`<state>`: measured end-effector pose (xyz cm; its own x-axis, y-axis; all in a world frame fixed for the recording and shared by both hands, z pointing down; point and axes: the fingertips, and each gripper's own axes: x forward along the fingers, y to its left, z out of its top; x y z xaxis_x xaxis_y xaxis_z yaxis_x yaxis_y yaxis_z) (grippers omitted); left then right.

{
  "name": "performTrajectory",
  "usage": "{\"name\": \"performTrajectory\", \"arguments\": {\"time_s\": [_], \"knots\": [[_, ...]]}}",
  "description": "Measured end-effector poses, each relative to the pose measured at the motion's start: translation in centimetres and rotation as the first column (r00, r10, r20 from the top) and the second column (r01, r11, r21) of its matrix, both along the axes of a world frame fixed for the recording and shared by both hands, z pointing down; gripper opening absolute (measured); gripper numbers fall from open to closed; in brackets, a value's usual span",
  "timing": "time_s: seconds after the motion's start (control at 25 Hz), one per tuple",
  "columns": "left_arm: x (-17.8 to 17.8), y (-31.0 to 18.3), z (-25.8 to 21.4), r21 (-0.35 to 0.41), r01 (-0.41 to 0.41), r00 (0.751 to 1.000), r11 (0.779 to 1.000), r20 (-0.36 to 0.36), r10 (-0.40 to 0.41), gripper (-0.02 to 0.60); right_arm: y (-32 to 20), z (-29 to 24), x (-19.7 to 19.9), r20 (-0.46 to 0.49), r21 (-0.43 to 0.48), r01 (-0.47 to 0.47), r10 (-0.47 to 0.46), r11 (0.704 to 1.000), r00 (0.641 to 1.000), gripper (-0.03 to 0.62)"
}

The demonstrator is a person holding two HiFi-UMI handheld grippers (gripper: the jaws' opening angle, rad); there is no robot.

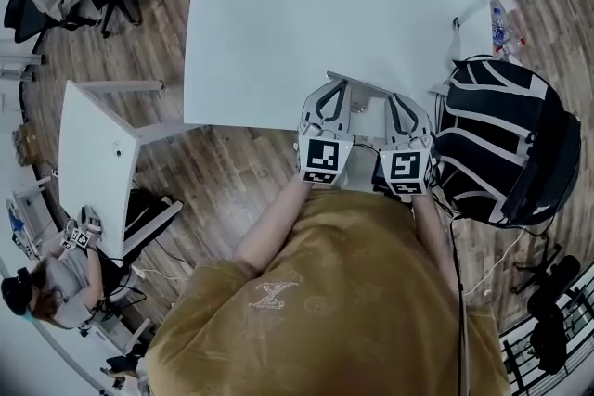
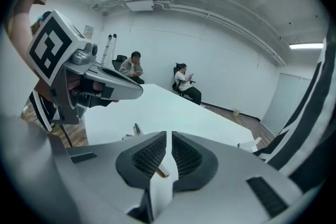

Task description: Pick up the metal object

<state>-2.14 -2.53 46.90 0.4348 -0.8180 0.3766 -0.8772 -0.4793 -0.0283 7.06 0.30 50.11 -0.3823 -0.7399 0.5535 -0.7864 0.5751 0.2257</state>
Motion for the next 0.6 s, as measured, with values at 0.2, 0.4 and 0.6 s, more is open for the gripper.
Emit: {"name": "performTrajectory", "arguments": {"time_s": [0.2,0.4,0.6], "knots": [[0.0,0.2,2.9,-0.055,-0.021,1.0,0.998,0.021,0.022,0.006,0.5,3.5,-0.3,-0.062,-0.062,0.04,-0.044,0.997,0.997,0.015],[-0.3,0.2,5.1,-0.106,-0.017,0.999,0.994,0.031,0.021,0.006,0.7,6.7,-0.4,-0.151,-0.12,0.082,-0.1,0.989,0.983,0.051],[-0.4,0.1,6.3,-0.13,-0.022,0.999,0.991,0.042,0.027,0.006,0.6,8.6,-1.0,-0.294,-0.1,0.153,-0.176,0.983,0.94,0.072]]}}
